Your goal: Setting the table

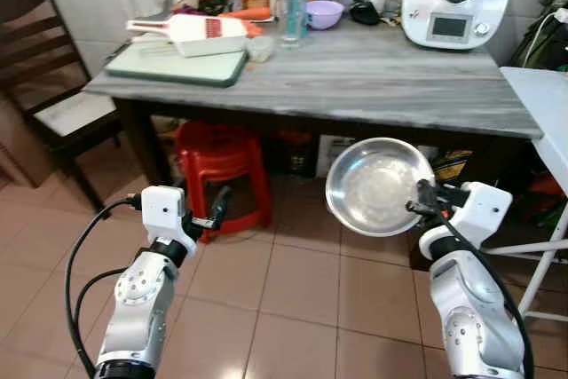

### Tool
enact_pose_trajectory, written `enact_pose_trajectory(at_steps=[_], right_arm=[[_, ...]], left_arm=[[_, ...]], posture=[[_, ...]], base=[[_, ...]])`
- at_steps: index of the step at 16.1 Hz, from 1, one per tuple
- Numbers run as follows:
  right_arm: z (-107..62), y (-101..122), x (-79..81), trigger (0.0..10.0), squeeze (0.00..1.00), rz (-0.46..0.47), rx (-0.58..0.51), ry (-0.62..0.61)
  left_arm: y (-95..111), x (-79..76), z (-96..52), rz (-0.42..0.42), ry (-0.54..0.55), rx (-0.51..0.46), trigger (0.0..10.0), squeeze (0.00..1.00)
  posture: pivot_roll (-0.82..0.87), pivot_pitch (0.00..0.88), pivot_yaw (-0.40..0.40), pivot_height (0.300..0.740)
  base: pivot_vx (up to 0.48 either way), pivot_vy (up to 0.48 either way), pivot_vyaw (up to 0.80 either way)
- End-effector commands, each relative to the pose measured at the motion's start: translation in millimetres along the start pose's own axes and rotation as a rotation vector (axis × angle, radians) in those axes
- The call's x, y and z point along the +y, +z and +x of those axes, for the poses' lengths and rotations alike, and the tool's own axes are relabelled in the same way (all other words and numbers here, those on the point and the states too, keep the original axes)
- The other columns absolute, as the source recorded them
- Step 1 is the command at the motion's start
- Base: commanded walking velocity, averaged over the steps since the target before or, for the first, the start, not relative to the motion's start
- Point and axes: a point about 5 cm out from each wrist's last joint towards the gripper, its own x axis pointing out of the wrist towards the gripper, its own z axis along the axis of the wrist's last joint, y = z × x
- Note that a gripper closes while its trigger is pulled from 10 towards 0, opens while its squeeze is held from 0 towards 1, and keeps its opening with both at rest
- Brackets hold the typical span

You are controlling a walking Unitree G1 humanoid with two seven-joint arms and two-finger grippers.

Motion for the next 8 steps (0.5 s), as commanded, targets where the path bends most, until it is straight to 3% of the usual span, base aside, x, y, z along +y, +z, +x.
enact_pose_trajectory(at_steps=[1,8], right_arm=[[0.3,7.6,-6.8,10.0,0.00,-0.008,-0.030,-0.020],[0.6,8.7,-10.5,10.0,0.00,-0.019,-0.035,-0.045]], left_arm=[[1.8,-8.6,4.0,0.001,-0.030,-0.009,10.0,0.00],[1.8,-12.6,5.2,0.002,-0.045,-0.016,10.0,0.00]], posture=[[0.01,0.000,-0.001,0.740],[0.01,0.000,-0.002,0.740]], base=[[0.412,0.000,0.00],[0.427,0.000,0.00]])
